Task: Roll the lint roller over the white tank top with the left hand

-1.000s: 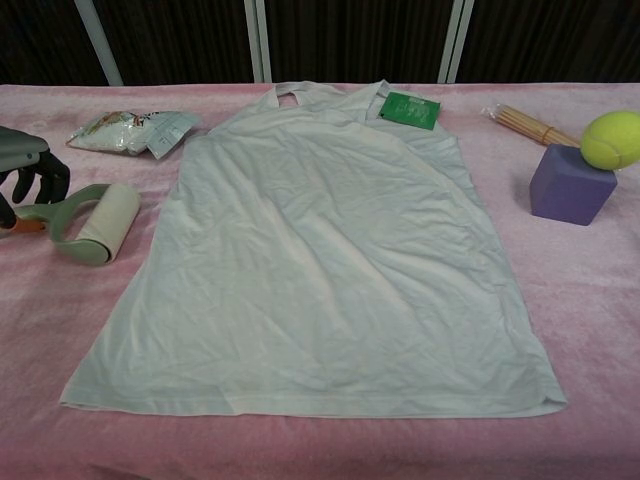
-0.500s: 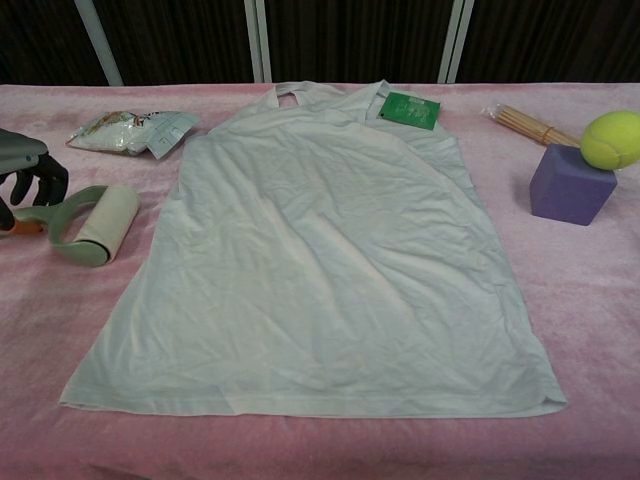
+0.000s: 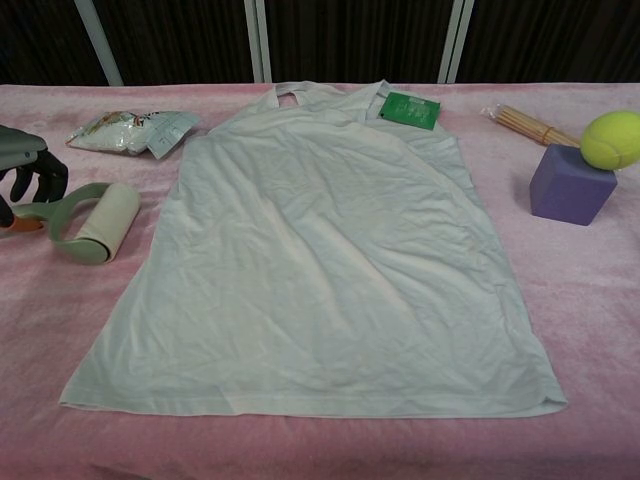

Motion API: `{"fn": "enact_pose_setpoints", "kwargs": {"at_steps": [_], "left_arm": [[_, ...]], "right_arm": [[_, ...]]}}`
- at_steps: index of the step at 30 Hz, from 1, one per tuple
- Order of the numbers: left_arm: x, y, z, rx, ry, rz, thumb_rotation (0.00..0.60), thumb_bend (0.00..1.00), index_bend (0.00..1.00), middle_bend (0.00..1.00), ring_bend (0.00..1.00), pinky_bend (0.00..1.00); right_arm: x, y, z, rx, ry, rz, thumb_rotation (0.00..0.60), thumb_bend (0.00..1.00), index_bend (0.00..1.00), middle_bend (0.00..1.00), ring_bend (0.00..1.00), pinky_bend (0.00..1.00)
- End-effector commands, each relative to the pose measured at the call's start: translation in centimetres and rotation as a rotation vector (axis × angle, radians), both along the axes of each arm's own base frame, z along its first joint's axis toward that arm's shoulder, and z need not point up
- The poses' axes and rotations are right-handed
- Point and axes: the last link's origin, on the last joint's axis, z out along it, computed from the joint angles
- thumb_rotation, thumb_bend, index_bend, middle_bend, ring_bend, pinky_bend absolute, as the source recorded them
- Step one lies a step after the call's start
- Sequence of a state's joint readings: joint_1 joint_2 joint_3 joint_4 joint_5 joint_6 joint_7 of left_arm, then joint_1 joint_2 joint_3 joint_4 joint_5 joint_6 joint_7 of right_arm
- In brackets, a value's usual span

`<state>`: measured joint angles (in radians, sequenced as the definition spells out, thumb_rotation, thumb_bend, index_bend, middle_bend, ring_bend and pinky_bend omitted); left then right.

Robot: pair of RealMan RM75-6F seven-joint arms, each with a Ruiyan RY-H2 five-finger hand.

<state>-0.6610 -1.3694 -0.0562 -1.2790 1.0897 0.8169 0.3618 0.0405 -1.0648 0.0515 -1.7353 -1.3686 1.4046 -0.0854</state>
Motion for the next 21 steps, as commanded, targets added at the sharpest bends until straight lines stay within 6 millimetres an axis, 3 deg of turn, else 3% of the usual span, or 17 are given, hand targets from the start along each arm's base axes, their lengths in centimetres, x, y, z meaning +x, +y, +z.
{"fn": "enact_pose_setpoints", "kwargs": {"at_steps": [1,6,16,21], "left_arm": [[0.0,0.0,0.1,0.003,-0.003,-0.001,0.600,0.45,0.60,0.62,0.51,0.66],[0.3,-0.2,0.7,0.025,-0.042,-0.012,0.600,0.45,0.60,0.62,0.51,0.66],[1.5,-0.8,4.4,0.117,-0.230,-0.052,0.600,0.47,0.61,0.62,0.51,0.66],[3.5,-0.5,4.7,0.077,-0.258,-0.109,0.600,0.47,0.61,0.62,0.51,0.66]], "right_arm": [[0.0,0.0,0.0,0.000,0.000,0.000,0.600,0.29,0.02,0.00,0.17,0.15],[0.0,0.0,0.0,-0.001,0.000,0.000,0.600,0.29,0.02,0.00,0.17,0.15],[0.0,0.1,0.1,-0.003,0.000,-0.003,0.600,0.29,0.02,0.00,0.17,0.15],[0.0,0.1,0.0,-0.001,0.003,-0.003,0.600,0.29,0.02,0.00,0.17,0.15]]}}
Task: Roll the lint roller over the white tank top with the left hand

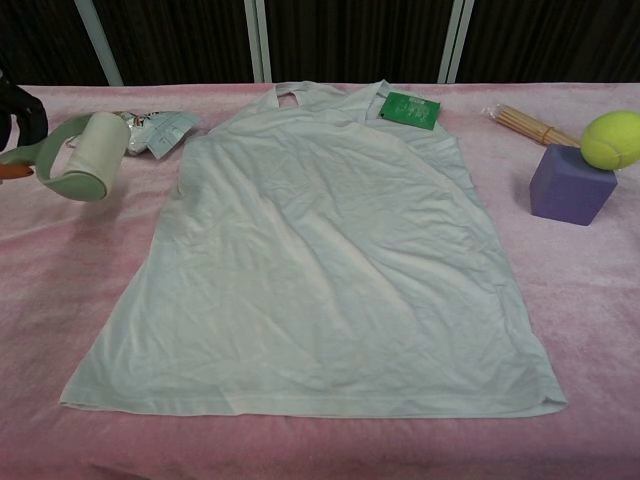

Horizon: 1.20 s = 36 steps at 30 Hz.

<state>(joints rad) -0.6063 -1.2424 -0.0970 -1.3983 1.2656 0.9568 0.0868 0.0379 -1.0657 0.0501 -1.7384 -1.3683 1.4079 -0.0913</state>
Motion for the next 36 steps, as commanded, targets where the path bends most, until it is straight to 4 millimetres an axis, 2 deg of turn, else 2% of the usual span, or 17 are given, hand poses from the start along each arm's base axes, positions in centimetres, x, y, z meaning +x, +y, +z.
{"fn": "enact_pose_setpoints", "kwargs": {"at_steps": [1,7,11,19,23,28,36], "left_arm": [[2.2,0.4,-0.1,-0.033,-0.032,-0.054,0.600,0.47,0.61,0.62,0.51,0.66],[6.2,1.6,-0.9,-0.083,0.000,-0.151,0.600,0.47,0.61,0.62,0.51,0.66],[9.0,3.0,-2.4,-0.126,0.061,-0.188,0.600,0.47,0.61,0.62,0.51,0.66],[12.1,5.9,-5.9,-0.153,0.213,-0.180,0.600,0.47,0.61,0.62,0.51,0.66],[12.9,6.5,-7.9,-0.160,0.235,-0.127,0.600,0.47,0.61,0.62,0.51,0.66],[12.8,6.4,-9.9,-0.183,0.266,-0.068,0.600,0.47,0.61,0.62,0.51,0.66],[13.4,6.0,-12.0,-0.230,0.289,-0.021,0.600,0.47,0.61,0.62,0.51,0.66]], "right_arm": [[0.0,0.0,0.0,-0.001,0.001,-0.001,0.600,0.29,0.02,0.00,0.17,0.15],[0.0,0.0,0.1,-0.005,-0.001,-0.004,0.600,0.29,0.02,0.00,0.17,0.15],[-0.1,0.0,0.1,-0.006,-0.004,-0.006,0.600,0.29,0.02,0.00,0.17,0.15],[-0.2,-0.1,0.2,-0.009,-0.014,-0.014,0.600,0.29,0.02,0.00,0.17,0.15],[-0.2,-0.1,0.3,-0.012,-0.016,-0.017,0.600,0.29,0.02,0.00,0.17,0.15],[-0.3,-0.2,0.4,-0.013,-0.020,-0.021,0.600,0.29,0.02,0.00,0.17,0.15],[-0.3,-0.3,0.3,-0.012,-0.024,-0.024,0.600,0.29,0.02,0.00,0.17,0.15]]}}
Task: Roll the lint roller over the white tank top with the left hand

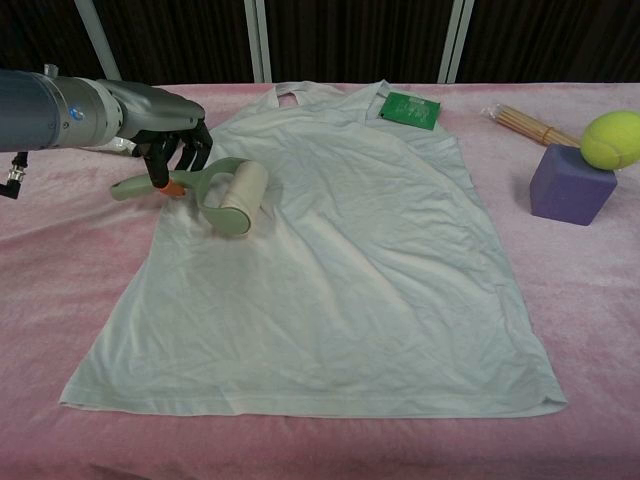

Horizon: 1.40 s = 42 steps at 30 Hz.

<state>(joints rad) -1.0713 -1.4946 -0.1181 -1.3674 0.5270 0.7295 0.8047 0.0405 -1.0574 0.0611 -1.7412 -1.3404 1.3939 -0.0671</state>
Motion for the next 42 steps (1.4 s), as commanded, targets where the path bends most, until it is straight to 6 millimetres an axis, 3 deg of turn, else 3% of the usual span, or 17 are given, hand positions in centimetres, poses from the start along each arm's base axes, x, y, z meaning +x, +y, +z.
{"fn": "enact_pose_setpoints", "kwargs": {"at_steps": [1,10,22,29,34,42], "left_arm": [[0.9,-0.2,-1.4,-0.026,0.015,0.006,0.600,0.47,0.61,0.62,0.51,0.66],[3.3,-0.3,-3.0,-0.032,0.021,-0.002,0.600,0.47,0.61,0.62,0.51,0.66],[9.6,-0.6,-4.9,-0.030,-0.024,-0.082,0.600,0.47,0.62,0.63,0.52,0.67],[12.0,-0.8,-6.1,-0.039,-0.046,-0.084,0.600,0.47,0.62,0.63,0.52,0.67],[12.2,-0.7,-6.8,-0.037,-0.024,-0.073,0.600,0.47,0.62,0.63,0.52,0.67],[10.0,-0.5,-6.3,-0.043,0.042,-0.043,0.600,0.47,0.62,0.63,0.52,0.67]], "right_arm": [[0.0,0.0,0.0,-0.002,-0.001,0.000,0.600,0.29,0.02,0.00,0.17,0.15],[0.0,-0.1,-0.1,0.012,-0.001,0.007,0.600,0.29,0.02,0.00,0.17,0.15],[0.1,0.0,-0.2,0.017,-0.004,0.014,0.600,0.29,0.02,0.00,0.17,0.15],[0.1,0.0,-0.1,0.016,-0.003,0.014,0.600,0.29,0.02,0.00,0.17,0.15],[0.1,0.0,-0.1,0.015,-0.004,0.013,0.600,0.29,0.02,0.00,0.17,0.15],[0.2,0.0,-0.1,0.015,-0.002,0.015,0.600,0.29,0.02,0.00,0.17,0.15]]}}
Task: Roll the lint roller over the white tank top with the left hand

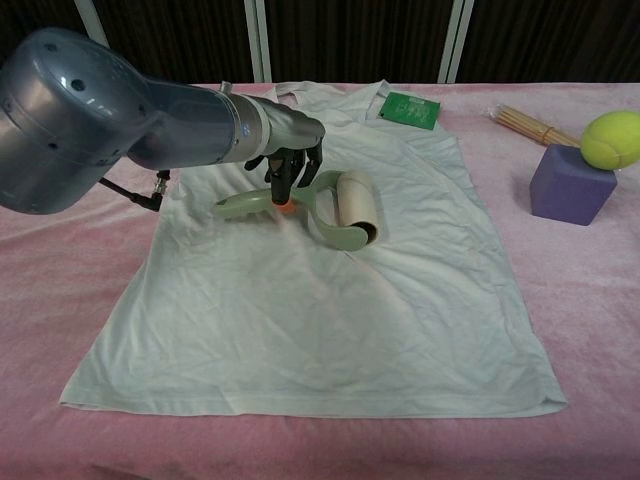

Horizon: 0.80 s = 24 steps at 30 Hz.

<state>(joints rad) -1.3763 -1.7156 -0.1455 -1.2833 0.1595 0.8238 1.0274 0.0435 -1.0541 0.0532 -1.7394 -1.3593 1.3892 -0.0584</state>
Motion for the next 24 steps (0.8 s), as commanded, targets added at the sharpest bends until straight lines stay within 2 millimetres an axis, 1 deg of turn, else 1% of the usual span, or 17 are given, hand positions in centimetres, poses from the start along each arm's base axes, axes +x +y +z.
{"fn": "enact_pose_setpoints", "kwargs": {"at_steps": [1,3,6,8,9,12,13,15,18,21,24], "left_arm": [[-1.0,0.1,0.8,-0.001,0.016,0.007,0.600,0.47,0.62,0.63,0.52,0.67],[-1.6,0.2,1.4,0.002,0.028,0.006,0.600,0.47,0.62,0.63,0.52,0.67],[-3.5,0.2,2.8,0.006,0.066,0.015,0.600,0.47,0.62,0.63,0.52,0.67],[-5.5,0.0,4.2,0.006,0.106,0.029,0.600,0.47,0.62,0.63,0.52,0.67],[-6.0,0.0,4.5,0.006,0.115,0.032,0.600,0.47,0.62,0.63,0.52,0.67],[-8.8,-0.3,6.7,0.011,0.163,0.045,0.600,0.47,0.62,0.63,0.52,0.67],[-9.3,-0.3,7.0,0.012,0.172,0.047,0.600,0.47,0.62,0.63,0.52,0.67],[-11.3,-0.6,8.4,0.013,0.203,0.057,0.600,0.47,0.62,0.63,0.52,0.67],[-13.1,-0.9,9.7,0.015,0.214,0.064,0.600,0.47,0.62,0.63,0.52,0.67],[-14.1,-1.1,10.6,0.020,0.195,0.063,0.600,0.47,0.62,0.63,0.52,0.67],[-14.7,-1.2,11.0,0.018,0.179,0.049,0.600,0.47,0.62,0.63,0.52,0.67]], "right_arm": [[0.0,0.0,0.0,0.000,0.002,0.001,0.600,0.29,0.02,0.00,0.17,0.15],[0.0,0.0,0.0,0.000,0.003,0.001,0.600,0.29,0.02,0.00,0.17,0.15],[0.0,0.0,-0.1,0.000,0.004,0.000,0.600,0.29,0.02,0.00,0.17,0.15],[0.0,0.0,-0.1,0.000,0.004,-0.001,0.600,0.29,0.02,0.00,0.17,0.15],[0.0,0.0,-0.1,-0.001,0.004,-0.001,0.600,0.29,0.02,0.00,0.17,0.15],[0.0,0.0,-0.1,-0.002,0.005,-0.002,0.600,0.29,0.02,0.00,0.17,0.15],[0.0,0.0,-0.1,-0.002,0.005,-0.002,0.600,0.29,0.02,0.00,0.17,0.15],[0.0,0.0,-0.2,-0.003,0.004,-0.005,0.600,0.29,0.02,0.00,0.17,0.15],[0.0,0.0,-0.2,-0.006,0.007,-0.007,0.600,0.29,0.02,0.00,0.17,0.15],[0.0,0.0,-0.2,-0.010,0.005,-0.012,0.600,0.29,0.02,0.00,0.17,0.15],[0.0,-0.1,-0.2,-0.011,0.004,-0.015,0.600,0.29,0.02,0.00,0.17,0.15]]}}
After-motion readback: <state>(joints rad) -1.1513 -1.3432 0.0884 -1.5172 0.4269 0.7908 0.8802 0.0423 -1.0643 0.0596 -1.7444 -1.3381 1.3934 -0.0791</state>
